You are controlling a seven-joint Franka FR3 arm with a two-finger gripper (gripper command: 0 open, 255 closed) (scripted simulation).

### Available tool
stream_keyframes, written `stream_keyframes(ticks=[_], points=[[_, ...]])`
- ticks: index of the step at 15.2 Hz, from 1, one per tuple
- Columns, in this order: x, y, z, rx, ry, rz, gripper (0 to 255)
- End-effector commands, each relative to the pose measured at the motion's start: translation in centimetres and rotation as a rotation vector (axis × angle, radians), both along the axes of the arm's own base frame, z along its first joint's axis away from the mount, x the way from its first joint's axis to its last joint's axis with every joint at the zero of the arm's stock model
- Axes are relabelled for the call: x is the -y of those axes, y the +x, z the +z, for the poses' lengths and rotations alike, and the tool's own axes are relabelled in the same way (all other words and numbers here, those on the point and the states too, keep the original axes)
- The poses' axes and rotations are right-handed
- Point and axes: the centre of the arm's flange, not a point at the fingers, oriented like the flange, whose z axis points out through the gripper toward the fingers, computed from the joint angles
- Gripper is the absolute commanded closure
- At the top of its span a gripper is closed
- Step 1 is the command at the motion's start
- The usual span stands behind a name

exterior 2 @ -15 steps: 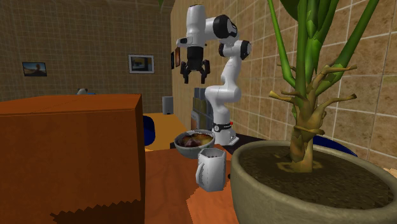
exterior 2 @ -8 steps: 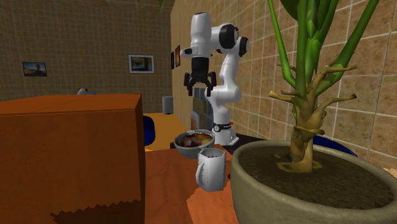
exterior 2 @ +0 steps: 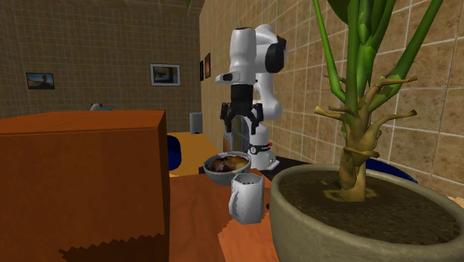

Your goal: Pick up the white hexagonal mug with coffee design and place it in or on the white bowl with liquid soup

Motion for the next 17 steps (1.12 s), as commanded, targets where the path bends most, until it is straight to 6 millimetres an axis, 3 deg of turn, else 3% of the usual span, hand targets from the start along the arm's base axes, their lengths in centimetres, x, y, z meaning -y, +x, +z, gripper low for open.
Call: stream_keyframes(ticks=[1, 12, 17], points=[[-1.8, 1.0, -1.8, 0.002, 0.003, 0.008, 0], [-11.9, 6.3, -10.6, 0.007, 0.01, 0.051, 0], [-12.1, 6.5, -12.8, 0.007, 0.01, 0.051, 0]])
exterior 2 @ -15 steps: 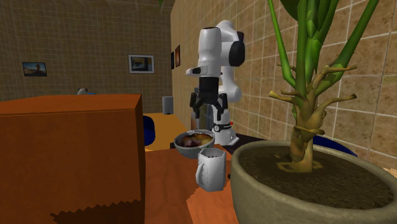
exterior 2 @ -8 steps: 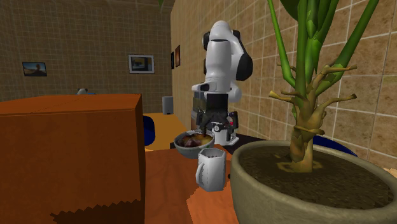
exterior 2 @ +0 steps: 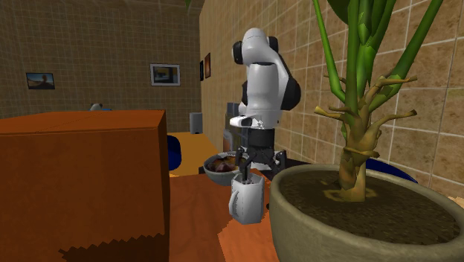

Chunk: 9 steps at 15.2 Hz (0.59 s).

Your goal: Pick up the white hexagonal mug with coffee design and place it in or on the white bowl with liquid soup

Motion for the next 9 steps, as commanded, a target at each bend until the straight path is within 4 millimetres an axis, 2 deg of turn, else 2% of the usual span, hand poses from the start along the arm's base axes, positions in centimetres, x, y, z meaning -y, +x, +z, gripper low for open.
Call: stream_keyframes(ticks=[1, 3, 9], points=[[-0.1, 0.2, -0.9, 0.001, 0.0, 0.0, 0], [-0.1, 0.3, -2.3, 0.001, 0.0, 0.0, 0], [-0.1, 0.3, -2.3, 0.001, 0.0, 0.0, 0]])
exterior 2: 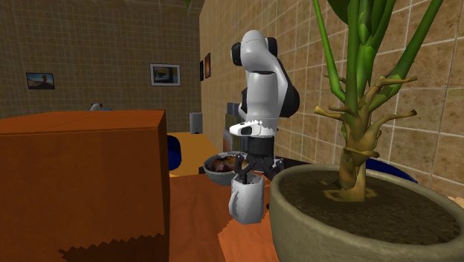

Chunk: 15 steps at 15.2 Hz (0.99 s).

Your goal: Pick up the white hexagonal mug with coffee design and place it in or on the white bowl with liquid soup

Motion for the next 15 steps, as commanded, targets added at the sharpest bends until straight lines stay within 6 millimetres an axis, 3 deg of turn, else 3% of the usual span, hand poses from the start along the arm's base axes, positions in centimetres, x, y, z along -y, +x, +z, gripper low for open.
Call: stream_keyframes(ticks=[1, 2, 3, 12, 15], points=[[0.0, 0.0, 0.0, 0.0, 0.0, 0.0, 0], [0.0, 0.0, 0.0, 0.0, 0.0, 0.0, 0], [0.0, 0.0, 0.0, 0.0, 0.0, 0.0, 255], [0.0, 0.0, 0.0, 0.0, 0.0, 0.0, 255], [0.0, 0.0, 1.6, 0.0, 0.0, 0.0, 255]])
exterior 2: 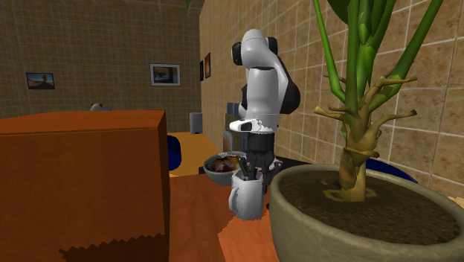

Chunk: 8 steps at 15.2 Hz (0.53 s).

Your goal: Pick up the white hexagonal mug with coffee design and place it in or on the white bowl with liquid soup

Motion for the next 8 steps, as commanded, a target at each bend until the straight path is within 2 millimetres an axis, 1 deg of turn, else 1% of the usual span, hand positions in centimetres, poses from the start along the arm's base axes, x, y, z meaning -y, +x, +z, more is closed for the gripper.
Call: stream_keyframes(ticks=[1, 8], points=[[0.0, 0.0, 1.0, 0.0, 0.0, 0.0, 255], [0.0, 0.0, 4.7, 0.0, 0.0, 0.0, 255]])
